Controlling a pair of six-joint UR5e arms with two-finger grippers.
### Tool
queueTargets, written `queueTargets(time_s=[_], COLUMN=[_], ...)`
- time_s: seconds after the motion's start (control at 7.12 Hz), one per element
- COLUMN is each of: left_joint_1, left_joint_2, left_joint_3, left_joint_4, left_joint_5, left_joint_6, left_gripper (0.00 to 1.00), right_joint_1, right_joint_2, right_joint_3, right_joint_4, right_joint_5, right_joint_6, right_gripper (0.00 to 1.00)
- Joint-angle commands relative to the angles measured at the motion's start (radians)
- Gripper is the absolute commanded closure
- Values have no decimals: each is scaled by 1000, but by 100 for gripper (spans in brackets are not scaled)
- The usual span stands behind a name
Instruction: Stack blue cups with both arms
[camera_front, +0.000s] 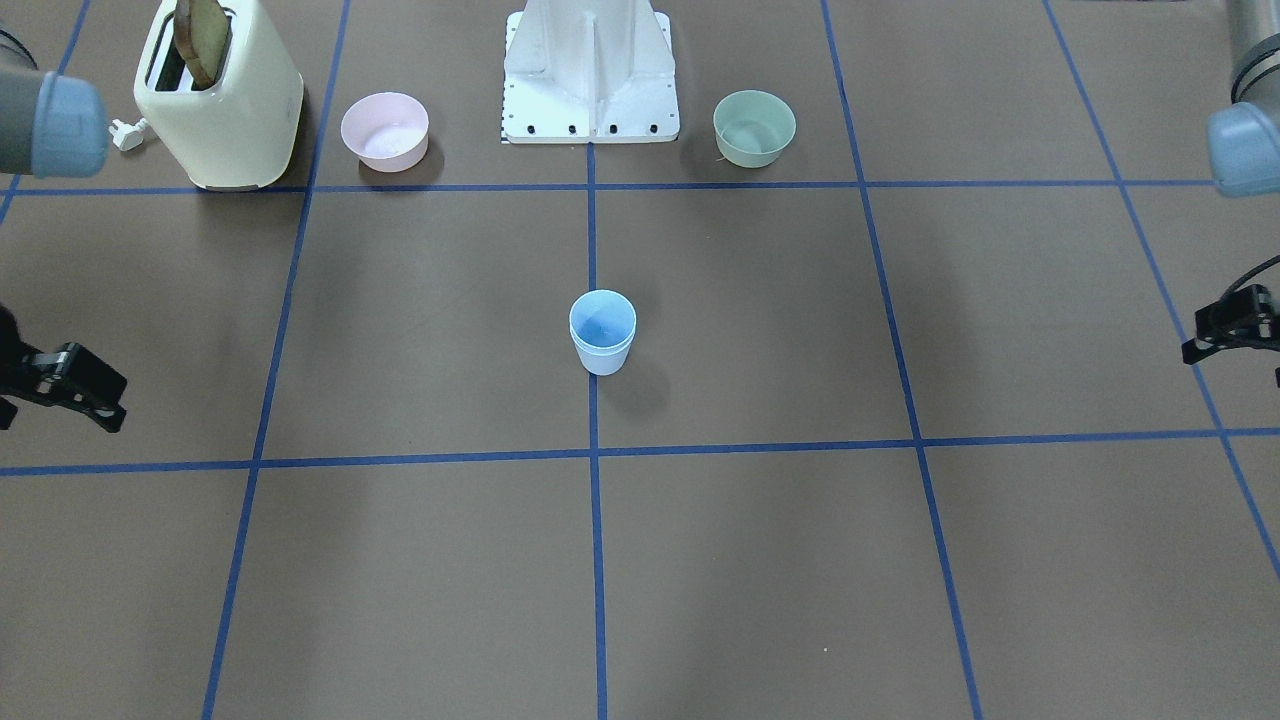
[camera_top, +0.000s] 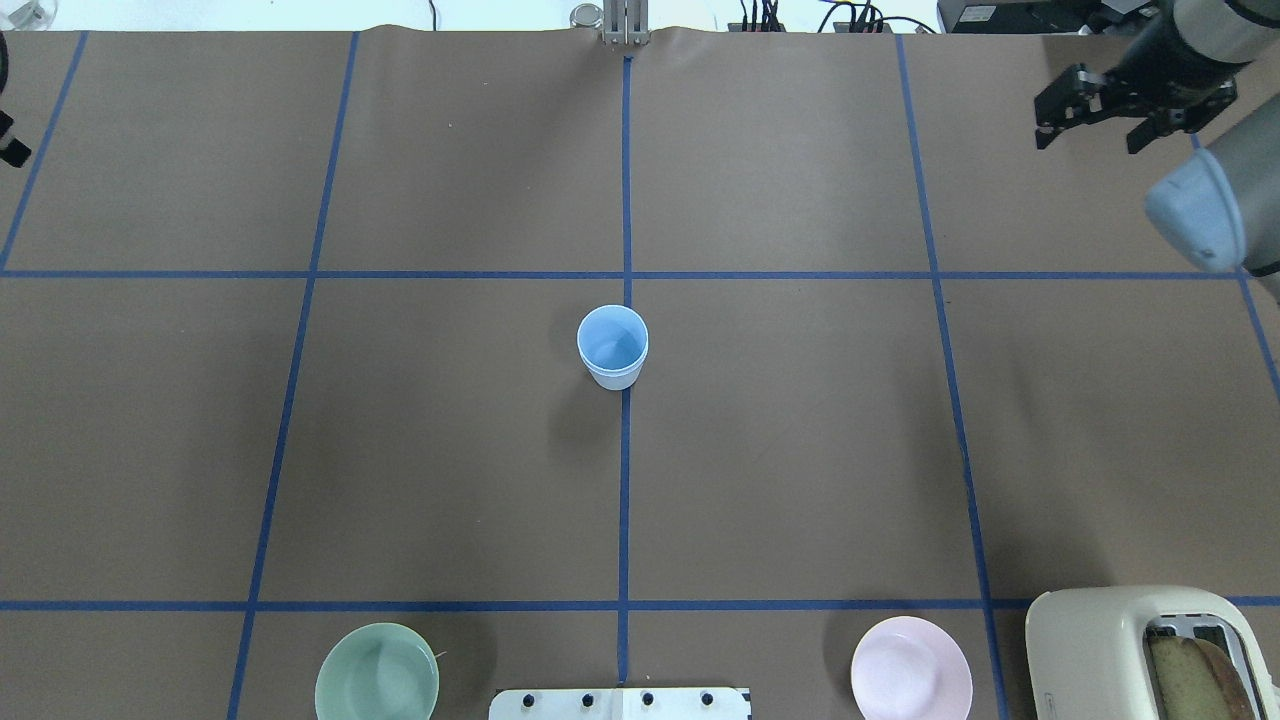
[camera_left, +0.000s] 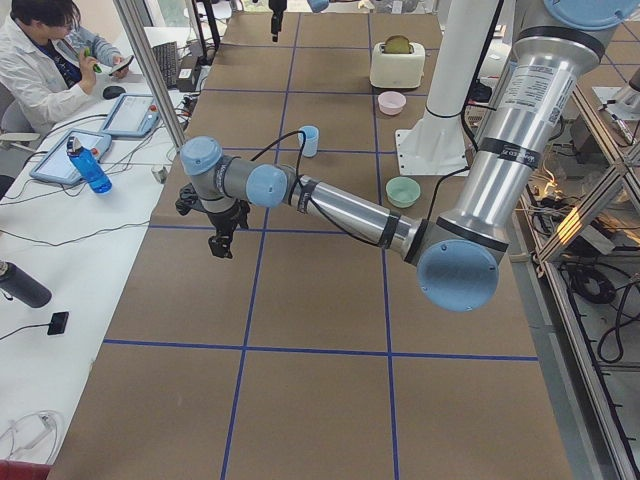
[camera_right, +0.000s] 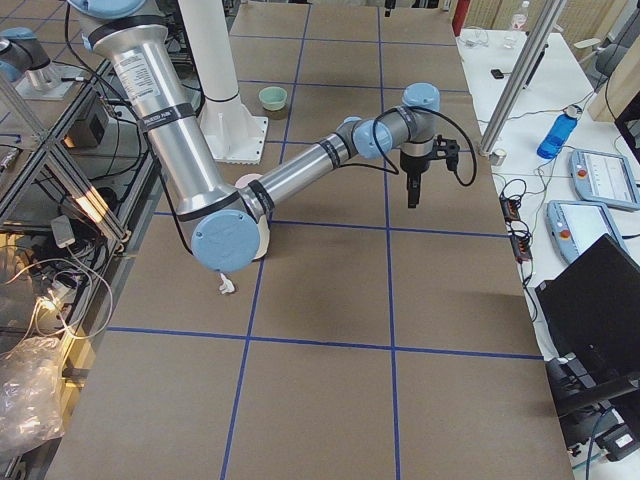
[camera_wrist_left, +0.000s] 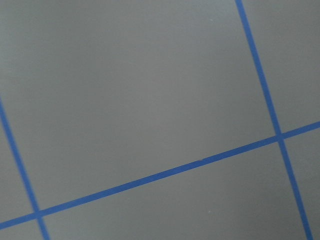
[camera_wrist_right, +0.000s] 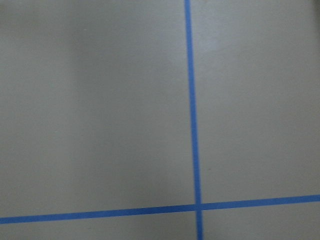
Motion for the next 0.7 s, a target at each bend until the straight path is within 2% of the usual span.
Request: queueTargets(time_s=[0.0, 0.28, 0.56], left_joint_1=[-75, -130, -153], left_joint_2=[65, 123, 203], left_joint_3=[-8, -9, -57], left_joint_4=[16, 30, 33], left_joint_5=[-4, -4, -4], left_joint_6=[57, 139, 139], left_gripper=[2, 2, 1], right_joint_1=[131, 257, 346], right_joint_2=[-161, -281, -366], right_joint_3=[-2, -3, 3], right_joint_4=[3, -5, -5], right_joint_5=[56, 77, 86], right_joint_6=[-89, -339, -363], right_gripper=[0, 0, 0])
